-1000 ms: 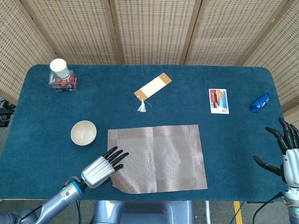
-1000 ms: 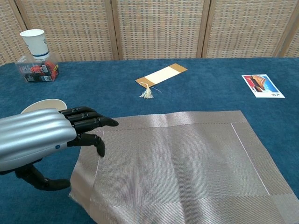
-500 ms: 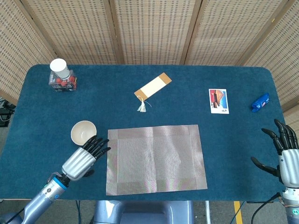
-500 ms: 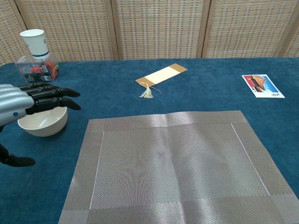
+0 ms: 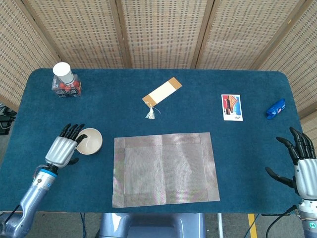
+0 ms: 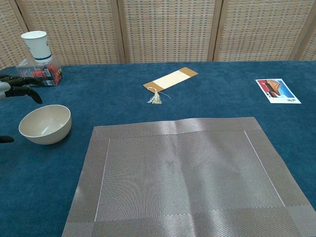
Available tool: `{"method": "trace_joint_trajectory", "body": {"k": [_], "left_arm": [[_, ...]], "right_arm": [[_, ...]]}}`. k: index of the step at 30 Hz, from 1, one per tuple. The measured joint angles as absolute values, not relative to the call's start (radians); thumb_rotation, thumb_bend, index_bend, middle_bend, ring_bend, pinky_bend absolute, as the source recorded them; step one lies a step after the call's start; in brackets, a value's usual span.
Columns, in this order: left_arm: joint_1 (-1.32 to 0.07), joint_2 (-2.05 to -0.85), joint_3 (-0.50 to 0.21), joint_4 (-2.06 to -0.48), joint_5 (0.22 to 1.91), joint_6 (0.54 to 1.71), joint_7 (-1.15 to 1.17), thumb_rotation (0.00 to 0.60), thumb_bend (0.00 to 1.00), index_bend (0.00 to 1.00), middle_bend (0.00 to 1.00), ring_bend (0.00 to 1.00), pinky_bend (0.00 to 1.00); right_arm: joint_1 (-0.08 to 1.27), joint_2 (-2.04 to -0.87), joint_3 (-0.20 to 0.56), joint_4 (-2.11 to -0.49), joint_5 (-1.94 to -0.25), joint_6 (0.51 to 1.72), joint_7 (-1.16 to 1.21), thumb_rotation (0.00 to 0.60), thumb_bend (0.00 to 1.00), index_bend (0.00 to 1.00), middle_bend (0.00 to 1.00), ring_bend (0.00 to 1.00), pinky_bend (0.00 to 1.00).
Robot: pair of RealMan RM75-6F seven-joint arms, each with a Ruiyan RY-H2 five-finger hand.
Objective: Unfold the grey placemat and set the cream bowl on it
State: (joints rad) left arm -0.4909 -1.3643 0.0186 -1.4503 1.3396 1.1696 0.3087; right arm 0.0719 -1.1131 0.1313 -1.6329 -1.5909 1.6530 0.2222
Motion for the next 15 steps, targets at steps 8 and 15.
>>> {"method": "trace_joint_trajectory", "body": {"k": [8, 15], "left_arm": [[-0.495, -1.427, -0.003, -1.335, 1.288, 1.088, 0.278, 0.6, 0.17, 0.3, 0.0, 0.0, 0.0], [-0.507, -1.473, -0.018, -1.287, 1.292, 1.067, 0.261, 0.6, 0.25, 0.4, 0.0, 0.0, 0.0]], "right_arm": [[0.077, -1.118, 0.131, -1.629, -1.585, 1.642, 0.213, 0.6, 0.22, 0.24, 0.0, 0.0, 0.0], [0.081, -1.122, 0.128, -1.628, -1.582, 1.63, 0.203, 0.6, 0.22, 0.24, 0.0, 0.0, 0.0]]}}
